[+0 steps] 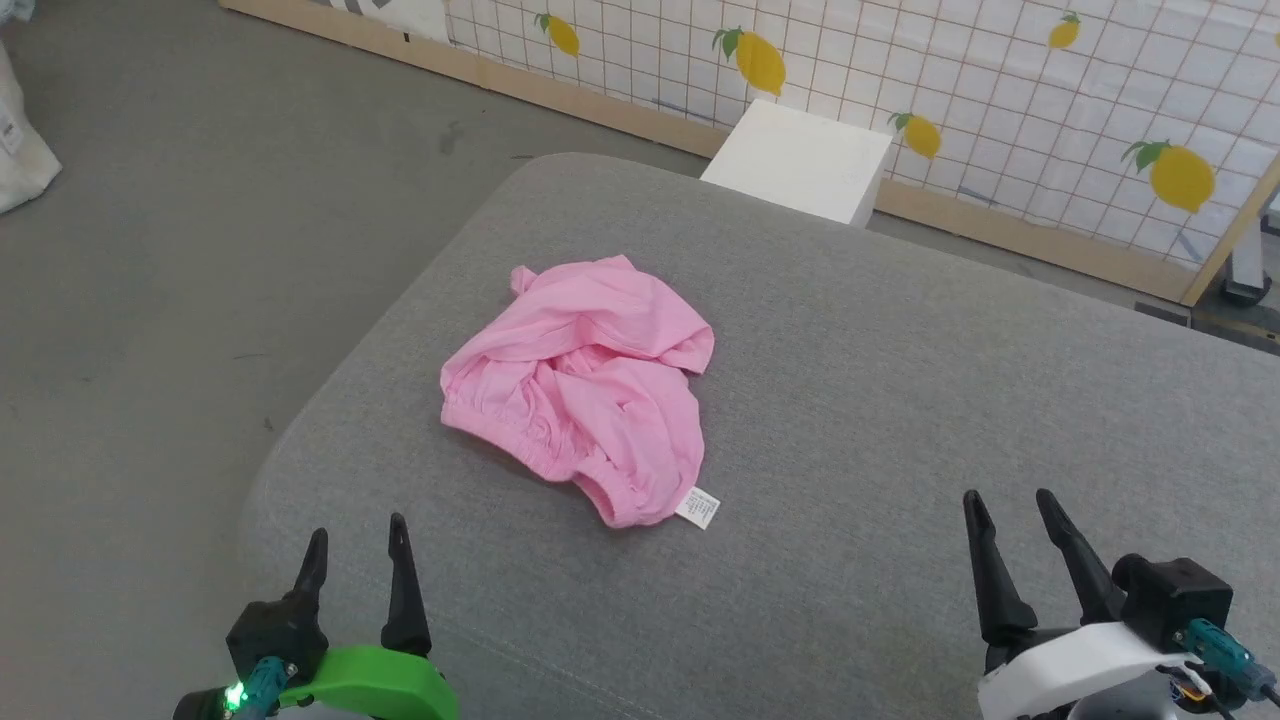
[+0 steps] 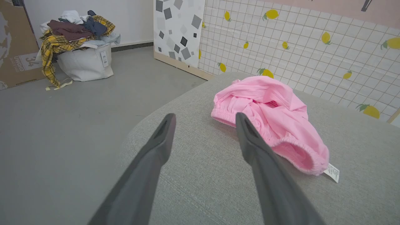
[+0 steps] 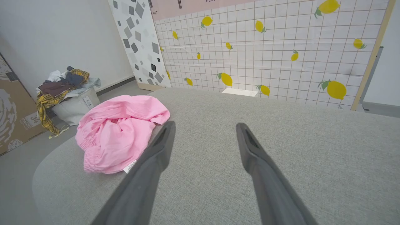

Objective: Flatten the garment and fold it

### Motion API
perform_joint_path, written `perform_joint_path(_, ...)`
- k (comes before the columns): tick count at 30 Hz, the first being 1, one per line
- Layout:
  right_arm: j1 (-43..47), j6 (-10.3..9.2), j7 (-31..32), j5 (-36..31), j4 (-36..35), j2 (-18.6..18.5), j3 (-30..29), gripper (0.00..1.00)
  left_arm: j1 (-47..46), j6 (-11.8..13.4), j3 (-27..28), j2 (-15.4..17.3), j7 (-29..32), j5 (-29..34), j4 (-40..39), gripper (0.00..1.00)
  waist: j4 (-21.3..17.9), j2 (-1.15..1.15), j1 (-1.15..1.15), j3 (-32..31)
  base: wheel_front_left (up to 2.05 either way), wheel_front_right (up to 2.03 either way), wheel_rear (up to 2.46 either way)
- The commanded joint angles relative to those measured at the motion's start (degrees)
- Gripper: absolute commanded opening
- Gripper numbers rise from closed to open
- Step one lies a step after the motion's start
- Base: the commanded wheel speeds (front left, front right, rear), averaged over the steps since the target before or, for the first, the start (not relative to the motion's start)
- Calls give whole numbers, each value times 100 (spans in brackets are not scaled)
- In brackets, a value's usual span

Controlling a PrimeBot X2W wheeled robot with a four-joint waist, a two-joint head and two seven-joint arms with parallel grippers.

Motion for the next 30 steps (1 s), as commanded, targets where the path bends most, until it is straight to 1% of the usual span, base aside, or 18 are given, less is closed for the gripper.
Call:
perform_joint_path(1, 94, -7, -59, 91, 27, 6, -16, 100, 116, 33, -10, -2, -64, -38, 35, 100, 37, 0, 0, -14, 0, 0, 0)
perform_joint_path(13, 154, -8, -166, 257, 129, 6, -9, 100, 188, 102, -42, 21, -205, -167, 125, 100, 209, 0, 0, -65, 0, 0, 0)
perform_joint_path(21, 201, -8, -232, 363, 182, 7, 7, 100, 128, 116, -196, 202, -208, -83, 227, 100, 305, 0, 0, -65, 0, 0, 0)
perform_joint_path(26, 204, -9, -229, 371, 144, 7, -4, 100, -236, 28, -373, 420, -32, 46, 266, 100, 357, 0, 0, 28, 0, 0, 0)
perform_joint_path(30, 172, -9, -157, 298, 43, 7, -48, 100, -765, -124, -502, 514, 170, 92, 273, 100, 319, 0, 0, 157, 0, 0, 0)
